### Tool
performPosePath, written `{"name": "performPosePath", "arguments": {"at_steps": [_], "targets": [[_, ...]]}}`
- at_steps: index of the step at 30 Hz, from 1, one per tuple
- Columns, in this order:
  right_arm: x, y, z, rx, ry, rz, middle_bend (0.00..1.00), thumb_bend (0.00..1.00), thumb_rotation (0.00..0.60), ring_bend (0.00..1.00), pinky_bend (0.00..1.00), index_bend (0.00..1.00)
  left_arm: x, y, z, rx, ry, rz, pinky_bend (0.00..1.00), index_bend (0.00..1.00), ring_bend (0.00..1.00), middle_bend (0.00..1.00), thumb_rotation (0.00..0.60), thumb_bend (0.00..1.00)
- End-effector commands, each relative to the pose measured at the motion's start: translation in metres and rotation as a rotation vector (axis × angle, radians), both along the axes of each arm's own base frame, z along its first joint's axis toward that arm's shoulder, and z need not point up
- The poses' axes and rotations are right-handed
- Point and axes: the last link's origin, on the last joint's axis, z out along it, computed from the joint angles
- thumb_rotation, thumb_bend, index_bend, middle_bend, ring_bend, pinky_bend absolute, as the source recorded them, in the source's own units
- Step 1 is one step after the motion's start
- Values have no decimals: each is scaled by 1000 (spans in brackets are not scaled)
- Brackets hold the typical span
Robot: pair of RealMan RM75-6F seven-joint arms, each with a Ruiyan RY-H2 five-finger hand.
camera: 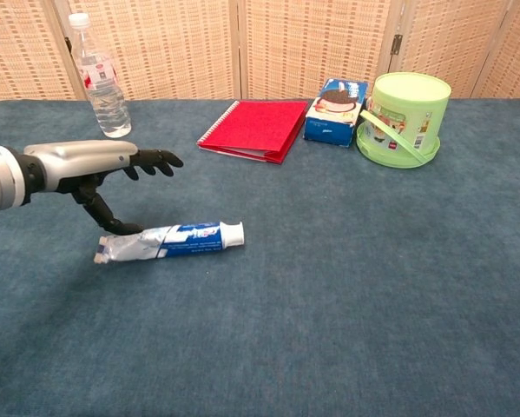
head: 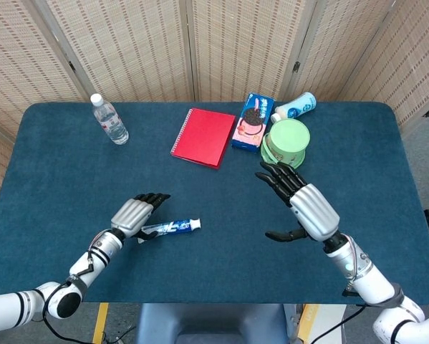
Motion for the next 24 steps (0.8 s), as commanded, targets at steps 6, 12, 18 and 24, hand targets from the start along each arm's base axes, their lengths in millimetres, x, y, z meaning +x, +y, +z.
{"name": "performPosePath", "arguments": {"at_steps": [6, 12, 18, 24], "targets": [[-42, 6, 18, -68, 144, -113, 0, 0, 149, 0, 0, 0, -23, -3, 45, 160, -89, 54, 198, 69, 185, 176, 600, 309], [-82, 23, 32, -133, 270, -235, 0, 0, 428, 0, 0, 0, -59, -17, 85, 318, -53, 78, 203, 149, 219, 230, 600, 318], [-118, 49, 41, -184, 344, -334, 0, 0, 491, 0, 0, 0, -95, -43, 121, 475, -71, 121, 209, 224, 259, 289, 600, 319], [-141, 74, 49, -234, 307, -401, 0, 0, 493, 0, 0, 0, -120, -75, 139, 555, -76, 164, 209, 259, 274, 311, 600, 319]]}}
